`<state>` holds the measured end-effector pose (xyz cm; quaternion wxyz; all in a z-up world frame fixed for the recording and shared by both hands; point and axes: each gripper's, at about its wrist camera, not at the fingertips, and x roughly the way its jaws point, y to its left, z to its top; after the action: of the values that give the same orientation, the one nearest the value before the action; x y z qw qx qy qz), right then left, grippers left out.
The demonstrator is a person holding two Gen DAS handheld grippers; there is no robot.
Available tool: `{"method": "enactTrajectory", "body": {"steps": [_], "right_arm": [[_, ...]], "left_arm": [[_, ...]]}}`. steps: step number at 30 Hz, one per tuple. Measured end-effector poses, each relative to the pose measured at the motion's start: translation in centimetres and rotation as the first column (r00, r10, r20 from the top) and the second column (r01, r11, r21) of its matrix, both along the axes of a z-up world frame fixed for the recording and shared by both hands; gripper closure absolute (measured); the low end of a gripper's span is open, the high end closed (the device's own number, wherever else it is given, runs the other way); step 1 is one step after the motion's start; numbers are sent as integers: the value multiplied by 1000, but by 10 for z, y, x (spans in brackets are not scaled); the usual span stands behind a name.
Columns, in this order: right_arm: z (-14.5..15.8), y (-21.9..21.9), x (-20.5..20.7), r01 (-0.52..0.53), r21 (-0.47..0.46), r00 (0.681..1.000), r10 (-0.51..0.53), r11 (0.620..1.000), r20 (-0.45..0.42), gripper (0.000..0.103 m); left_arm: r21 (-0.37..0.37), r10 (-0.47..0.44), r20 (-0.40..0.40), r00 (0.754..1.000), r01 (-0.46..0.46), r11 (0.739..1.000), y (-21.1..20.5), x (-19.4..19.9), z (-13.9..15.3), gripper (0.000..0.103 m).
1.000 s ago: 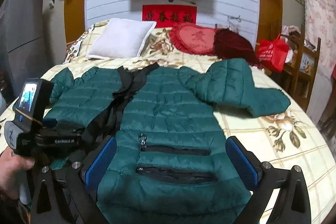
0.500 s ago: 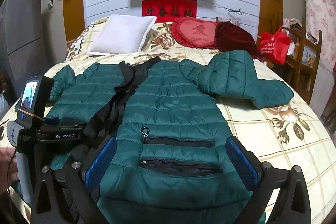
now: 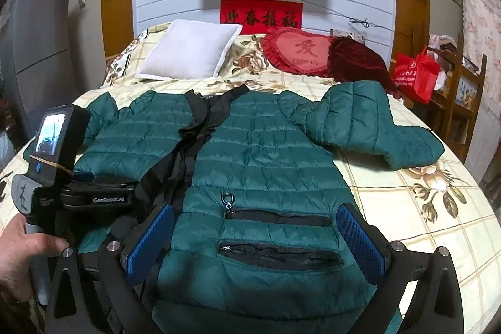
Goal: Fold large clothes
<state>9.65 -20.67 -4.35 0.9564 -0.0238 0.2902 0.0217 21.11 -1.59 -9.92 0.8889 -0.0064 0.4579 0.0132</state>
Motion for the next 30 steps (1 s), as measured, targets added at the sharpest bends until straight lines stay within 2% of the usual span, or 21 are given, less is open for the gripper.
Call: {"method": "enactTrajectory", "body": {"steps": [9,12,14,16,18,20,21,25,28,30], "right_arm": [[1,0,0,1,2,1000,-1,1000,2,0],[1,-1,-1,7,10,1000,-7,1000,13,0],[2,-3,-3,17,13,1000,-17,1000,24,0],[4,-4,-6,20,15,999,-20,1000,38,0],[7,-4,-12,19,13,998,-20,1000,59,0],[10,-1,-21,12,-5,996,-11,1000,84,0],[11,1,-25,10,-18,996,-8,1000,93,0],[15,8,-49,0,-68,993,8,998,119,0],[19,9,-71,7,-49,993,-1,999,121,0],[23,8,-90,5,-19,991,-2,1000,133,0]], "left_arm": [[-16,-8,-33,999,7,1000,2,4,1,0],[-35,-2,-25,1000,1,999,8,-7,12,0],[-23,11,31,999,-10,1000,10,-26,31,0],[21,11,114,993,-14,1000,8,-52,54,0],[100,0,210,978,-21,995,3,-89,83,0],[126,-17,275,961,-19,992,1,-116,103,0],[125,-34,310,950,-6,992,1,-137,115,0],[89,-74,339,938,47,995,2,-182,138,0],[37,-75,373,925,66,997,8,-213,155,0],[10,-53,378,924,53,999,10,-228,161,0]]}}
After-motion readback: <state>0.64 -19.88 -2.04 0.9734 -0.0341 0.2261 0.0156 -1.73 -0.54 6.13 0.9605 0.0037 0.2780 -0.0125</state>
